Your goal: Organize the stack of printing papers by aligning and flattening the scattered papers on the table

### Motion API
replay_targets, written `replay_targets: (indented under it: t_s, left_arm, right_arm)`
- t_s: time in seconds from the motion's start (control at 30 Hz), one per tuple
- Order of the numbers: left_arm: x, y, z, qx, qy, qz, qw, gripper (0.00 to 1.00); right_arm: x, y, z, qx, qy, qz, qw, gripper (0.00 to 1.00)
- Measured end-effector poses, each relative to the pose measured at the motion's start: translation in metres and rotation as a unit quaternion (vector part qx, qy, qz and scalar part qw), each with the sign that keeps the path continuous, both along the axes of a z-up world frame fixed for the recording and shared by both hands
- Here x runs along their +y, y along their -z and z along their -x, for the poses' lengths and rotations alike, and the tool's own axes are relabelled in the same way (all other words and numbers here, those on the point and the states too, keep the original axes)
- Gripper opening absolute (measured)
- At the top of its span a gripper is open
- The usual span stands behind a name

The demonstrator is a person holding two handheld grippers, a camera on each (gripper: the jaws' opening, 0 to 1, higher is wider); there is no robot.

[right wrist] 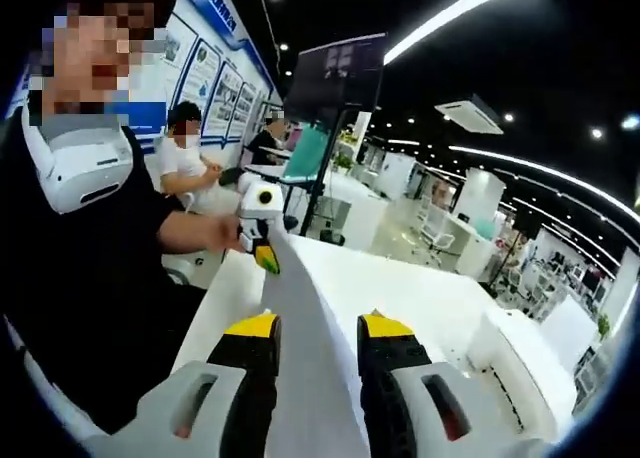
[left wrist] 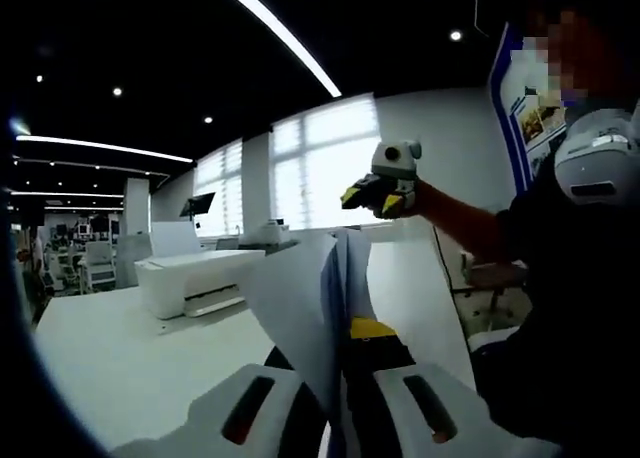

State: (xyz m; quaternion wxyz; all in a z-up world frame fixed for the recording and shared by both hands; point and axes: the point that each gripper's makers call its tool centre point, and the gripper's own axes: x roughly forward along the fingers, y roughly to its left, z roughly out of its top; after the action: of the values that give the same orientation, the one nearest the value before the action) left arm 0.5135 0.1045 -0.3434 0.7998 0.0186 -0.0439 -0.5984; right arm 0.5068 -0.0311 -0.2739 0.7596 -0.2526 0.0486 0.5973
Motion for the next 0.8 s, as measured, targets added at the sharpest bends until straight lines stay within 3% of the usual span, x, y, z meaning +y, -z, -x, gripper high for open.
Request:
replay_targets:
  t_s: [0.3,0.5,0.67,0.8]
  left_arm:
    - [0.001,0.000,0.002,-0.002,0.002,-0.001,1.0000,0.06]
    - [0.000,-0.001,0.003,-0.001,0.004,0.000,1.0000,0.06]
    - [0.000,-0.001,0.003,-0.001,0.006,0.000,1.0000,0.06]
    - [-0.001,-0.001,0.004,0.001,0.009,-0.002,1.0000,0.06]
  right_arm:
    - [0.026,-0.003,-0.005,-0.008,-0.028,0.072,0.9970,0.28]
    - [0.038,0.007,-0.006,0.008,-0.046,0.115,0.9923,0.26]
    - [0.042,0.008,-0.005,0.011,-0.054,0.126,0.9905,0.26]
    - [0.049,0.014,-0.006,0.019,-0.068,0.163,0.9842,0.26]
